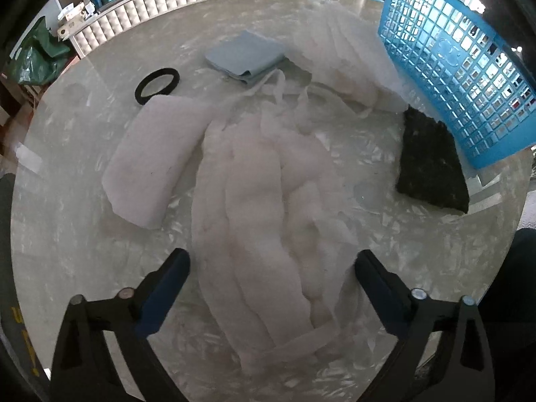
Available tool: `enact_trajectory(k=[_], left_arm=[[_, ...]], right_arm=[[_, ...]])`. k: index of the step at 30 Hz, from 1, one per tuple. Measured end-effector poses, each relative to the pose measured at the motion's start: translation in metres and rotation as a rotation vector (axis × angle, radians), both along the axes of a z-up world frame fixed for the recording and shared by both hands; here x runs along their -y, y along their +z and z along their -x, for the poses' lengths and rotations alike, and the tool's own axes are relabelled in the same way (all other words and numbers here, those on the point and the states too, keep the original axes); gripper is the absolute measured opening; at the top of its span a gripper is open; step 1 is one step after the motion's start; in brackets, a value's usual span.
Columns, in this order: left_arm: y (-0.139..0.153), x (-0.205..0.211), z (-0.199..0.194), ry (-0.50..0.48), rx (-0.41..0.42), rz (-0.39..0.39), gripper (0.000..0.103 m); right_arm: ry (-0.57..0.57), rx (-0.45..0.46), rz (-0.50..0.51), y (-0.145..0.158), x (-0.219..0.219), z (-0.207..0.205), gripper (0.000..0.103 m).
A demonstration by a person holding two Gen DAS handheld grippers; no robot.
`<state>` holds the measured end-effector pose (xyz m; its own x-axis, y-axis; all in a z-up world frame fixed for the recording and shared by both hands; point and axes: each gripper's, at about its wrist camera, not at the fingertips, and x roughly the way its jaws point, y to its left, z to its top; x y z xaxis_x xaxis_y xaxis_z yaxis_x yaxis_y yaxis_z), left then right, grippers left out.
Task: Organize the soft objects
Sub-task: 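Drop plush into basket from right tool while left tool grasps white mesh cloth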
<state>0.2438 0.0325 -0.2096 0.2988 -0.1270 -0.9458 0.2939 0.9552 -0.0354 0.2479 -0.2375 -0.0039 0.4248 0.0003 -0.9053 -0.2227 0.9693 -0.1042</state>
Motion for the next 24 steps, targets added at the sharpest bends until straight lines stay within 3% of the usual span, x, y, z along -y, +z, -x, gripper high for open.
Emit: enact_trajectory(k=[4,9,12,24], left_arm=[[0.003,0.009,0.004,-0.009,0.010,0.001,0.084],[0.009,0.015,0.006,-0.012,0.022,0.019,0.049],[0.013,0.014,0.006,-0.007,0.025,0.041,0.034],[0.024,-0.010,0.007,0.045,0.041,0.081,0.025]], right_arm=[[-0.011,-0.019,-0.017,-0.009,0.007,-0.007,0.050],[-0.026,-0.054,-0.033,-0.019,0.005,-0.008,0.050],[-0.034,-0.079,-0.041,-0.025,0.004,-0.012,0.050],[-0.057,-0.171,-0.031,-0.045,0.000,-0.019,0.050]])
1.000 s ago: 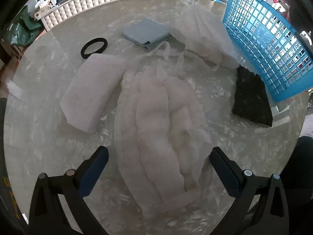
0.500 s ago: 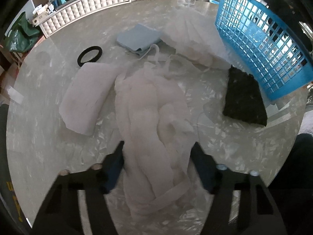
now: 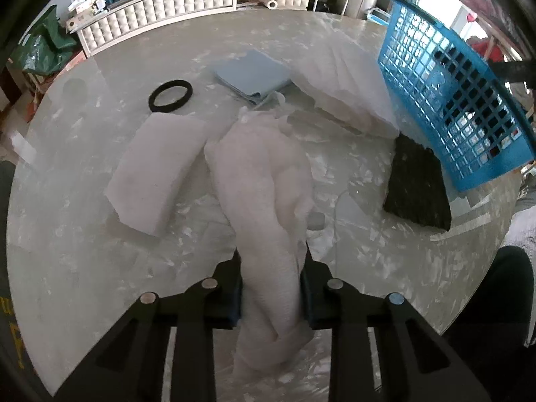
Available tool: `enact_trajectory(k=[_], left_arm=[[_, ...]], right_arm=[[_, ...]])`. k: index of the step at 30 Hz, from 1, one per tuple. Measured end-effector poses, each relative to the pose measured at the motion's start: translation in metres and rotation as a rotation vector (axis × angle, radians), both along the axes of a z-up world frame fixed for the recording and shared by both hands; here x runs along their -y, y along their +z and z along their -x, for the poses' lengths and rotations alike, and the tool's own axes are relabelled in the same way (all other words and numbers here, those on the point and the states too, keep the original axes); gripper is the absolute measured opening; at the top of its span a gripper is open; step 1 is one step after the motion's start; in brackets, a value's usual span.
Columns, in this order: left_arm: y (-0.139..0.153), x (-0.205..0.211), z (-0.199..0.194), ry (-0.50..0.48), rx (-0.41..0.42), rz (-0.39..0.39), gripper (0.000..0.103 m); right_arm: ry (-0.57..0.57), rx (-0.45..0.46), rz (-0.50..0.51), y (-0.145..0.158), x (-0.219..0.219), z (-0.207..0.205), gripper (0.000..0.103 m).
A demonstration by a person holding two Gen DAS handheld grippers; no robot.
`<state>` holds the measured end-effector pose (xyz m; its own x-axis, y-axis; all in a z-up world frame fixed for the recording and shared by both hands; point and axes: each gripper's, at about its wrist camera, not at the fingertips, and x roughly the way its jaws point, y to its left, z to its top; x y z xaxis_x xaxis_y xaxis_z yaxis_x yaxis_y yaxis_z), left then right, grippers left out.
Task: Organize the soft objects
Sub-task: 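Drop plush into basket from right tool while left tool grasps white mesh cloth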
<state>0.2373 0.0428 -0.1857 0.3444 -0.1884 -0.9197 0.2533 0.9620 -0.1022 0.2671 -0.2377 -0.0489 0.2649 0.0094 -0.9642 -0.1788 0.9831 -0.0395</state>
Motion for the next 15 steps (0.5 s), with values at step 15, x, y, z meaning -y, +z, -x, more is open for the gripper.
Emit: enact_trajectory(k=[15], left_arm=[[0.027,-0.018,0.016,0.016,0.036,0.047,0.023]], right_arm=[[-0.001,-0.073,0.034,-0.013,-0.011,-0.003,0.053]])
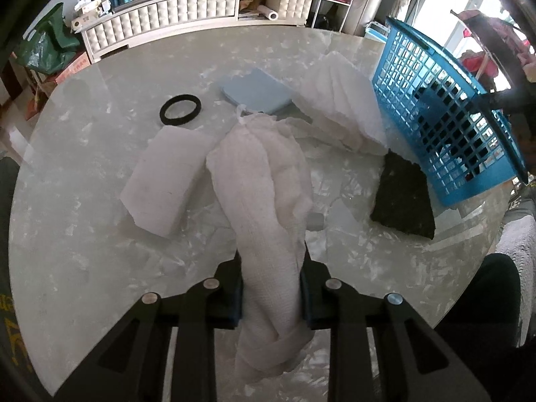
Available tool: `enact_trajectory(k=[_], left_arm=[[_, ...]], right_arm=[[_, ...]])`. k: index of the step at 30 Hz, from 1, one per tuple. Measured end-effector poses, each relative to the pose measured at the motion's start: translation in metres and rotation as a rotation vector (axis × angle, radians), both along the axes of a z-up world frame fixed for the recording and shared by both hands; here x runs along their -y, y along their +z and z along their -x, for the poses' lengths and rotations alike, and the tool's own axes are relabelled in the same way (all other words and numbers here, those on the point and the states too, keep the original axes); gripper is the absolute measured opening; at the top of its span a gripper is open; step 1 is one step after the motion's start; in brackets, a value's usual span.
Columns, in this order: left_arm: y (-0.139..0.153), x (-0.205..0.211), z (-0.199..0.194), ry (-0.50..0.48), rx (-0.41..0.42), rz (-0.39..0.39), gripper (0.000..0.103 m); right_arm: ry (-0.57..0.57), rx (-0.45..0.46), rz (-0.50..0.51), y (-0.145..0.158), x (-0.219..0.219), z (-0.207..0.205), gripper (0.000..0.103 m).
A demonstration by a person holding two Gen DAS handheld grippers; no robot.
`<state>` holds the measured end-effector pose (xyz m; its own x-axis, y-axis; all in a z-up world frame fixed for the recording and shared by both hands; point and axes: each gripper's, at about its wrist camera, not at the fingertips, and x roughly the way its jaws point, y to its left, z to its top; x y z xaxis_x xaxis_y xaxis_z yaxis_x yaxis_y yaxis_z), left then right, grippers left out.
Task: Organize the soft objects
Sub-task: 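Drop plush into basket from right tool while left tool grasps white mesh cloth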
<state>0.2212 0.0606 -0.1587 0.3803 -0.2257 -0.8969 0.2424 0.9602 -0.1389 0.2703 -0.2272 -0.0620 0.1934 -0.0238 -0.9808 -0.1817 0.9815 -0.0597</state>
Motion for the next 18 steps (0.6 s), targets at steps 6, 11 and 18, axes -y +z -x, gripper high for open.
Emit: enact_trajectory(k=[6,11,18], left_arm=[[0.013,-0.006,0.006,0.005,0.013,0.002,0.023],[0.019,-0.005,0.008,0.019,0.024,0.008,0.023],[0.030,-0.002,0.011,0.024,0.047,0.005,0.023]], right_arm=[[0.023,-0.012,0.004,0.000,-0.009,-0.002,0.054],[0.022,-0.025,0.004,-0.002,-0.007,-0.003,0.057],[0.012,-0.043,0.022,-0.007,0.006,-0.003,0.083]])
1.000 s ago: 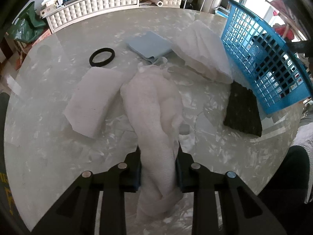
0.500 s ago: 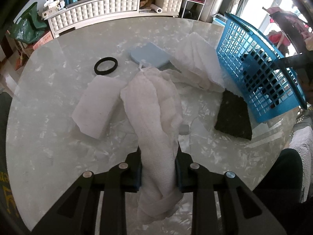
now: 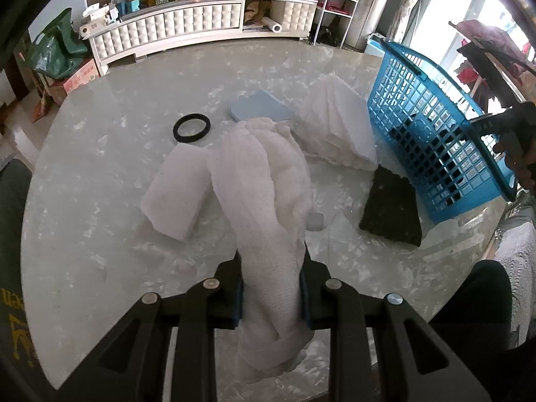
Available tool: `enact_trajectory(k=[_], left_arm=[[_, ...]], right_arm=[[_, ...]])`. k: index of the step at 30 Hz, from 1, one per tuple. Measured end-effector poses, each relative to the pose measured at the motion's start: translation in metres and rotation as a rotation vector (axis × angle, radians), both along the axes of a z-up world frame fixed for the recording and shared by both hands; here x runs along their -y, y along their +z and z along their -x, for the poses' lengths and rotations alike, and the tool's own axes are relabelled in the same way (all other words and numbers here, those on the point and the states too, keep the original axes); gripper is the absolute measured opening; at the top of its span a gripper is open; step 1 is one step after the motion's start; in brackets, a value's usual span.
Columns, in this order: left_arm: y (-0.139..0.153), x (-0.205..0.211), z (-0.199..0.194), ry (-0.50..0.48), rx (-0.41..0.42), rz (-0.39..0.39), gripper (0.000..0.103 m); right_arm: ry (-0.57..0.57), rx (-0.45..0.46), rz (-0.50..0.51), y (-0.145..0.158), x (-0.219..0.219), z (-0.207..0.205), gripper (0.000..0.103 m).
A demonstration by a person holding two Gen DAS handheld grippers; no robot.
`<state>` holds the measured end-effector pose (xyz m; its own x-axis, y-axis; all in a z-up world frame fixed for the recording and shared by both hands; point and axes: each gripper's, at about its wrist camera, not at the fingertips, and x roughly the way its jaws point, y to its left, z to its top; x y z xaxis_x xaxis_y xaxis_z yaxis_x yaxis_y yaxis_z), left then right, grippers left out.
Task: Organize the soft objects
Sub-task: 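Drop plush into basket from right tool while left tool grasps white mesh cloth, then carry the white mesh cloth with the left tool over the blue basket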
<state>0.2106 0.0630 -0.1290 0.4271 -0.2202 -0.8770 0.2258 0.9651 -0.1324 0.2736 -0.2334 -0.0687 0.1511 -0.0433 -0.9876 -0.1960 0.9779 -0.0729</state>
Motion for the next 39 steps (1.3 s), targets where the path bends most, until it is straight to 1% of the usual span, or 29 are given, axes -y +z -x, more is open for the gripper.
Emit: enact_trajectory(k=[4,6,8,9,13,15,17,18,19,25,29,30,32,33,39], left_arm=[[0.011,0.002,0.004,0.002,0.015,-0.002,0.023],[0.020,0.004,0.007,0.000,0.030,-0.002,0.023],[0.028,0.004,0.011,-0.003,0.043,-0.005,0.023],[0.034,0.005,0.013,-0.005,0.052,-0.006,0.023],[0.055,0.010,0.021,-0.018,0.087,-0.020,0.023],[0.068,0.015,0.025,-0.029,0.112,-0.027,0.023],[0.080,0.020,0.029,-0.042,0.133,-0.027,0.023],[0.086,0.023,0.031,-0.050,0.143,-0.031,0.023],[0.090,0.025,0.033,-0.056,0.152,-0.035,0.023],[0.117,0.047,0.040,-0.114,0.202,-0.061,0.023],[0.132,0.061,0.040,-0.161,0.225,-0.042,0.023],[0.138,0.065,0.039,-0.179,0.235,-0.043,0.023],[0.144,0.073,0.035,-0.212,0.245,-0.032,0.023],[0.149,0.080,0.033,-0.237,0.255,-0.034,0.023],[0.165,0.113,0.016,-0.320,0.286,-0.057,0.023]], right_arm=[[0.003,0.001,-0.037,0.006,0.011,0.008,0.083],[0.001,0.028,-0.049,0.015,0.013,0.015,0.084],[0.012,0.076,-0.044,0.028,0.016,0.024,0.099],[0.016,0.095,-0.036,0.035,0.014,0.029,0.103],[0.030,0.142,-0.027,0.064,0.006,0.048,0.103],[0.026,0.160,-0.034,0.072,0.007,0.058,0.103],[0.015,0.196,-0.049,0.081,0.013,0.068,0.103],[0.015,0.219,-0.060,0.088,0.005,0.075,0.103],[0.015,0.249,-0.071,0.096,0.005,0.084,0.103],[-0.004,0.367,-0.083,0.119,0.009,0.122,0.103],[-0.016,0.429,-0.074,0.125,0.007,0.145,0.103],[-0.021,0.437,-0.073,0.120,0.009,0.145,0.103],[-0.031,0.453,-0.075,0.119,0.012,0.149,0.103],[-0.041,0.459,-0.083,0.114,0.015,0.149,0.103],[-0.107,0.478,-0.123,0.120,0.026,0.154,0.103]])
